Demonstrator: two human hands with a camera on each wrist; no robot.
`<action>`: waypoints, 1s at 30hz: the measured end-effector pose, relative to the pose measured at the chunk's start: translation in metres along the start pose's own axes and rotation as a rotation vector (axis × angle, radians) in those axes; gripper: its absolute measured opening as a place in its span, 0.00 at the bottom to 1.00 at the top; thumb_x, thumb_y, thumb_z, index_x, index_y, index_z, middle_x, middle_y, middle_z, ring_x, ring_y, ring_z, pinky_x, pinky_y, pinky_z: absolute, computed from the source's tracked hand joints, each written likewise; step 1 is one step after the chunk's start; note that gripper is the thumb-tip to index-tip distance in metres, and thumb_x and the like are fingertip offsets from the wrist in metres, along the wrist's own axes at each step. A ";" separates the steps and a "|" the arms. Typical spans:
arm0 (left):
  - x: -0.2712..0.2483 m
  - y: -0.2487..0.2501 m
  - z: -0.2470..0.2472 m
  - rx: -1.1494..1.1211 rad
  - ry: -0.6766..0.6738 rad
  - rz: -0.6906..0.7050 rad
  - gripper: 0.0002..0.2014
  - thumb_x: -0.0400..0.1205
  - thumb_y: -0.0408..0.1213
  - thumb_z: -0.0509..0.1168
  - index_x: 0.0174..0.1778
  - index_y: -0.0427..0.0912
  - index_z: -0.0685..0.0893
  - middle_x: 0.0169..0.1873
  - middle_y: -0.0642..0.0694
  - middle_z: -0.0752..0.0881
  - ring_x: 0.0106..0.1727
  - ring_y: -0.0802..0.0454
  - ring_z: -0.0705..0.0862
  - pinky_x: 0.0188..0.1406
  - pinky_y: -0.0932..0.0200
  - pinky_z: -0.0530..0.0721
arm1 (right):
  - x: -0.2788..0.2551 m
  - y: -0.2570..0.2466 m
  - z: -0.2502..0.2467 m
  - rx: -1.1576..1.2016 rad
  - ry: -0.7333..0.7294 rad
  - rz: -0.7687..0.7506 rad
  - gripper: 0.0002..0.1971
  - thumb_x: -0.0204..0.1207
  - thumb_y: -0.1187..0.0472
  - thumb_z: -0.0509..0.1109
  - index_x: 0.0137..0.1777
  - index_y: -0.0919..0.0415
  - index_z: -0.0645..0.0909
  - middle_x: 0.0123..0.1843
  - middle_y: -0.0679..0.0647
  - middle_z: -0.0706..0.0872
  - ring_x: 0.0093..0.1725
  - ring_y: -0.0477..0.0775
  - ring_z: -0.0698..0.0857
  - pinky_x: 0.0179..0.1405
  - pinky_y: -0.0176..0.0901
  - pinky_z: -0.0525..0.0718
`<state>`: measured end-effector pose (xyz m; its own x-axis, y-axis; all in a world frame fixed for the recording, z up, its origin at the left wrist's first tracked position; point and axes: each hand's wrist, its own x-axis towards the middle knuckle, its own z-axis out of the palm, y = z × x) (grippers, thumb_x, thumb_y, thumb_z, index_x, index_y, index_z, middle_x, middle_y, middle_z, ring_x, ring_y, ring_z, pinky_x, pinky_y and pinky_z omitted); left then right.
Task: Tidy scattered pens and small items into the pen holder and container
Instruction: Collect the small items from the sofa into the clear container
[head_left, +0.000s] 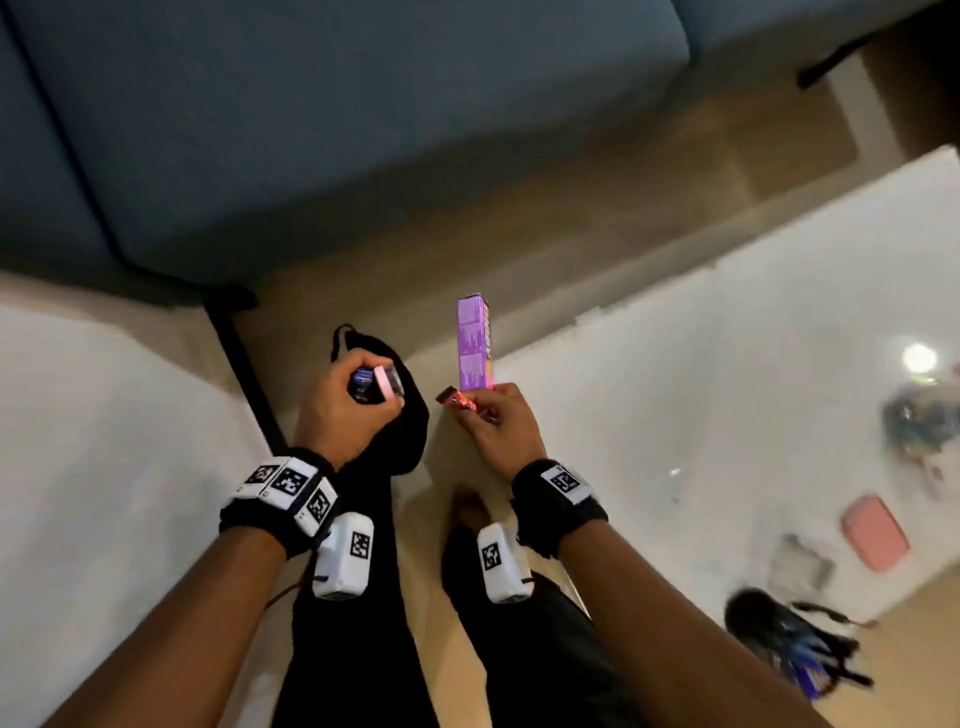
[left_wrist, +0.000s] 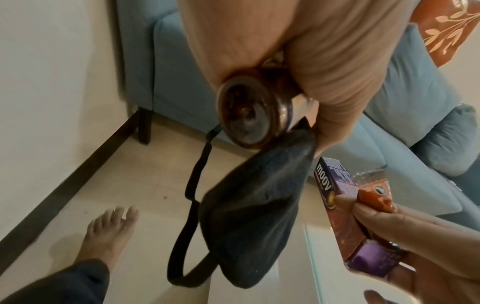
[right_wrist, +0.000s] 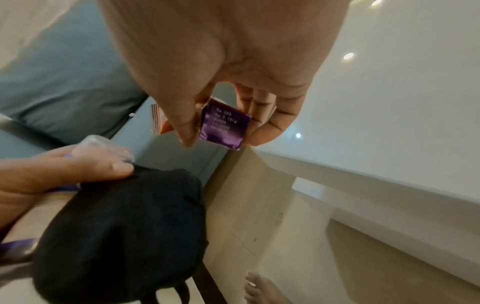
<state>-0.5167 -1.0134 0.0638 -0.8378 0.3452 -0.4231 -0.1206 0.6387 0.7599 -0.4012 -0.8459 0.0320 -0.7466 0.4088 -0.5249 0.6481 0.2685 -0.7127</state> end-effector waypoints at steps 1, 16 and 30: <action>-0.020 -0.004 0.020 -0.006 -0.003 -0.009 0.18 0.67 0.31 0.79 0.48 0.52 0.85 0.39 0.56 0.87 0.41 0.59 0.85 0.46 0.63 0.82 | -0.023 0.018 -0.008 -0.016 -0.016 0.011 0.09 0.76 0.52 0.73 0.55 0.47 0.89 0.51 0.53 0.79 0.48 0.45 0.80 0.53 0.34 0.77; -0.241 -0.059 0.154 -0.043 -0.041 0.003 0.19 0.65 0.32 0.79 0.45 0.58 0.83 0.40 0.56 0.88 0.41 0.62 0.86 0.44 0.70 0.79 | -0.216 0.184 -0.029 -0.053 0.004 -0.038 0.13 0.77 0.50 0.73 0.58 0.53 0.89 0.52 0.53 0.79 0.46 0.45 0.79 0.43 0.21 0.74; -0.361 -0.050 0.246 -0.136 -0.079 0.014 0.19 0.67 0.30 0.80 0.49 0.49 0.84 0.43 0.52 0.88 0.45 0.53 0.86 0.43 0.76 0.80 | -0.304 0.250 -0.099 -0.129 0.144 -0.145 0.11 0.76 0.48 0.72 0.56 0.46 0.90 0.54 0.49 0.77 0.43 0.42 0.82 0.52 0.36 0.83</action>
<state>-0.0772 -1.0010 0.0578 -0.7962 0.4093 -0.4456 -0.1850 0.5366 0.8233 0.0027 -0.8168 0.0589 -0.8098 0.4759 -0.3432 0.5568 0.4391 -0.7051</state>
